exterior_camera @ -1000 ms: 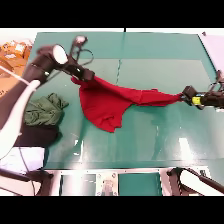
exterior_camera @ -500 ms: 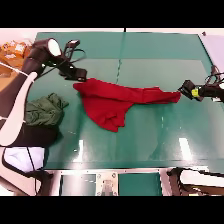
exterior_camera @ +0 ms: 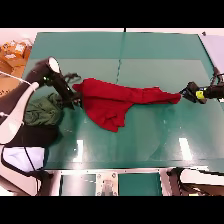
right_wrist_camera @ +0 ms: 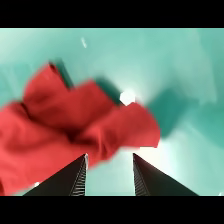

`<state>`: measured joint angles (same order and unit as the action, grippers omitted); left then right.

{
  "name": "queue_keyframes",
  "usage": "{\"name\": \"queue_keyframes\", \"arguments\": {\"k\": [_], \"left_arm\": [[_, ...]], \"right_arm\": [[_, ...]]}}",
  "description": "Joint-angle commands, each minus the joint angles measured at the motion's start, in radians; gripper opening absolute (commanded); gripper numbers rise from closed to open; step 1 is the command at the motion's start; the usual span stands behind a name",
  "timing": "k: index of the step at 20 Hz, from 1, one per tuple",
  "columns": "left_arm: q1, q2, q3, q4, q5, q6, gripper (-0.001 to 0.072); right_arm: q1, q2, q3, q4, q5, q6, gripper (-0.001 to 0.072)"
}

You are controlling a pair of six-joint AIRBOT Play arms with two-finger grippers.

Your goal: Fold the shirts.

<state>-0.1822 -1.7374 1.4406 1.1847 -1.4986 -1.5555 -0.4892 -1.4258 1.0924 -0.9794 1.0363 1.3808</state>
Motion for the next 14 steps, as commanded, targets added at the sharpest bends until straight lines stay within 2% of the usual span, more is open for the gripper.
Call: {"name": "queue_keyframes", "arguments": {"k": [1,2,3,4,6,7,8,9,10,14], "left_arm": [[-0.025,0.0,-0.144,-0.091,0.185,0.012,0.0502],[-0.03,0.0,-0.152,-0.115,0.235,0.013,0.0502],[-0.03,0.0,-0.153,-0.145,0.281,0.019,0.0502],[-0.03,0.0,-0.153,-0.158,0.32,0.019,0.0501],[-0.03,-0.001,-0.153,-0.161,0.364,0.019,0.0498],[-0.03,-0.001,-0.153,-0.167,0.375,0.019,0.0457],[-0.03,-0.001,-0.153,-0.172,0.385,0.021,0.0318],[-0.03,-0.001,-0.153,-0.175,0.391,0.035,0.0096],[-0.03,0.0,-0.152,-0.177,0.392,0.056,0.003],[-0.029,0.0,-0.136,-0.164,0.36,0.076,0.0029]], "right_arm": [[0.008,0.0,-0.079,0.003,0.043,0.006,0.0329],[0.013,0.0,-0.107,0.003,0.029,0.005,0.033],[0.021,0.0,-0.134,0.003,0.006,0.002,0.0361],[0.027,-0.001,-0.151,0.003,-0.013,0.003,0.0438],[0.034,-0.003,-0.169,0.011,-0.042,0.002,0.0444],[0.04,-0.007,-0.169,0.013,-0.052,0.002,0.0447],[0.046,-0.014,-0.169,0.022,-0.064,0.002,0.0457],[0.053,-0.025,-0.169,0.04,-0.08,-0.005,0.0536],[0.061,-0.04,-0.169,0.069,-0.097,-0.023,0.0537],[0.101,-0.133,-0.14,0.149,-0.164,-0.058,0.0537]]}}
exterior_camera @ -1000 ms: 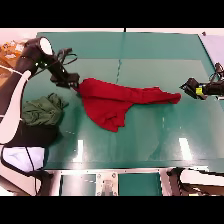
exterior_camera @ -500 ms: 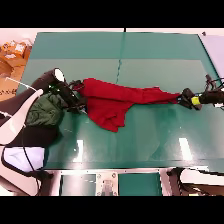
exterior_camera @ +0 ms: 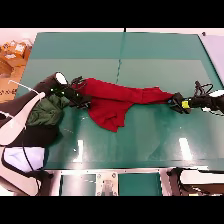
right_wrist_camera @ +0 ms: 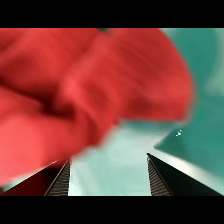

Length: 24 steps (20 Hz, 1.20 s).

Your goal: Fold the shirts.

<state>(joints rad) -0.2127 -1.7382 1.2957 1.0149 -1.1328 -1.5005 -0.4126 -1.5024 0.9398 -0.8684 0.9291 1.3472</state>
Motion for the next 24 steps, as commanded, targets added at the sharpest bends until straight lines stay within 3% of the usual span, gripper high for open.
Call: {"name": "queue_keyframes", "arguments": {"k": [1,3,4,6,10,12,14,20,24], "left_arm": [[0.001,0.001,0.02,0.023,-0.021,0.027,0.0029],[0.001,0.001,0.04,0.062,-0.056,0.027,0.0029],[0.001,0.002,0.045,0.076,-0.064,0.027,0.0029],[0.001,0.001,0.047,0.09,-0.07,0.027,0.003],[0.001,0.002,0.116,0.264,-0.201,0.005,0.0029],[0.001,0.018,0.16,0.351,-0.277,0.005,0.0029],[0.001,0.081,0.163,0.381,-0.272,0.006,0.0028],[0.001,0.426,0.114,0.367,-0.227,0.009,0.0028],[0.001,0.587,0.026,0.367,-0.201,0.009,0.0029]], "right_arm": [[0.031,-0.082,0.034,0.048,-0.066,-0.024,0.0537],[0.045,-0.126,0.085,0.058,-0.067,-0.024,0.0519],[0.052,-0.142,0.107,0.057,-0.066,-0.024,0.0435],[0.061,-0.15,0.128,0.057,-0.061,-0.054,0.0018],[0.023,-0.093,0.187,0.054,0.119,-0.069,0.0012],[-0.018,0.001,0.21,0.058,0.2,-0.068,0.0012],[-0.064,0.143,0.222,0.058,0.251,-0.059,0.0012],[-0.17,0.542,0.233,0.091,0.294,-0.016,0.0012],[-0.182,0.652,0.261,0.112,0.182,-0.016,0.0012]]}}
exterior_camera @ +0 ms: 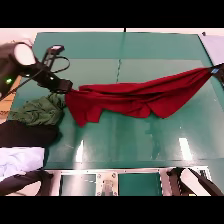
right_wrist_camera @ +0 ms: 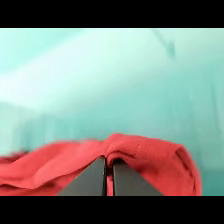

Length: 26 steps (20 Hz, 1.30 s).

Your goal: Fold the shirts.

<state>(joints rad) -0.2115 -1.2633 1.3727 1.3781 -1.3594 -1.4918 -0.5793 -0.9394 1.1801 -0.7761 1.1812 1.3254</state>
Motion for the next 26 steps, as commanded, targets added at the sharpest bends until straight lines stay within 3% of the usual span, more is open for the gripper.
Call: {"name": "queue_keyframes", "arguments": {"k": [1,5,10,16,18,19,20,21,26], "left_arm": [[0.0,0.129,-0.082,0.003,0.038,0.001,0.0029],[0.0,0.134,-0.226,-0.026,0.177,0.0,0.0029],[0.0,0.13,-0.318,-0.054,0.435,-0.01,0.0029],[0.0,-0.026,-0.323,-0.065,0.495,-0.026,0.0029],[0.0,-0.068,-0.323,-0.052,0.512,-0.026,0.0029],[0.0,-0.073,-0.323,-0.045,0.518,-0.026,0.0029],[0.0,-0.075,-0.323,-0.038,0.53,-0.024,0.0029],[0.0,-0.075,-0.323,-0.033,0.541,-0.018,0.0029],[0.065,-0.077,-0.323,-0.038,0.528,-0.017,0.0029]], "right_arm": [[-0.015,0.086,0.043,0.029,-0.098,0.006,0.0013],[-0.014,-0.001,0.096,0.047,-0.198,0.006,0.0013],[0.106,-0.34,0.116,0.059,-0.306,-0.04,0.0013],[0.264,-0.783,0.336,0.074,-0.271,-0.051,0.0024],[0.249,-0.801,0.346,0.073,-0.244,-0.017,0.0319],[0.228,-0.795,0.347,0.074,-0.224,-0.017,0.0326],[0.194,-0.784,0.348,0.074,-0.189,-0.017,0.021],[0.156,-0.771,0.347,0.074,-0.146,-0.017,0.0029],[0.019,-0.618,0.216,0.013,0.014,0.003,0.0012]]}}
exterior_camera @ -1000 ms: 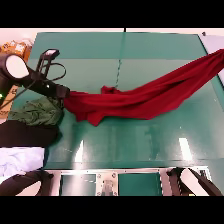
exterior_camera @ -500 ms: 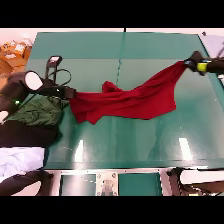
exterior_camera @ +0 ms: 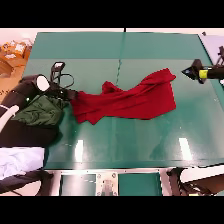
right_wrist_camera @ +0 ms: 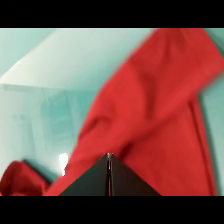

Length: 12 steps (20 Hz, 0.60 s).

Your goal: Fold the shirts.

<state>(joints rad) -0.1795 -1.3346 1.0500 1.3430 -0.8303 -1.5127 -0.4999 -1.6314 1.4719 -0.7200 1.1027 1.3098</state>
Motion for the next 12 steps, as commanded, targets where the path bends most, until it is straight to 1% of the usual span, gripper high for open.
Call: {"name": "queue_keyframes", "arguments": {"k": [1,3,4,5,6,7,9,12], "left_arm": [[0.049,-0.006,0.0,-0.016,-0.007,0.02,0.0029],[0.066,-0.006,0.0,-0.049,-0.021,0.071,0.0029],[0.065,-0.006,0.0,-0.05,-0.025,0.086,0.0029],[0.065,-0.006,0.0,-0.072,-0.029,0.106,0.0029],[0.065,-0.006,0.0,-0.089,-0.029,0.118,0.0029],[0.065,-0.006,0.0,-0.103,-0.03,0.128,0.0029],[0.065,-0.006,0.0,-0.114,-0.038,0.128,0.0029],[0.065,-0.006,0.0,-0.114,-0.054,0.132,0.0029]], "right_arm": [[-0.073,0.143,-0.164,-0.101,0.092,0.026,0.0012],[-0.084,0.282,-0.356,-0.219,0.081,0.076,0.0013],[-0.084,0.344,-0.459,-0.243,0.072,0.09,0.0018],[-0.082,0.387,-0.555,-0.229,0.061,0.09,0.0211],[-0.079,0.404,-0.632,-0.195,0.049,0.089,0.0471],[-0.069,0.401,-0.7,-0.15,0.035,0.064,0.0544],[-0.029,0.387,-0.798,-0.096,-0.041,0.032,0.0544],[0.069,0.322,-0.836,-0.062,-0.161,0.014,0.0544]]}}
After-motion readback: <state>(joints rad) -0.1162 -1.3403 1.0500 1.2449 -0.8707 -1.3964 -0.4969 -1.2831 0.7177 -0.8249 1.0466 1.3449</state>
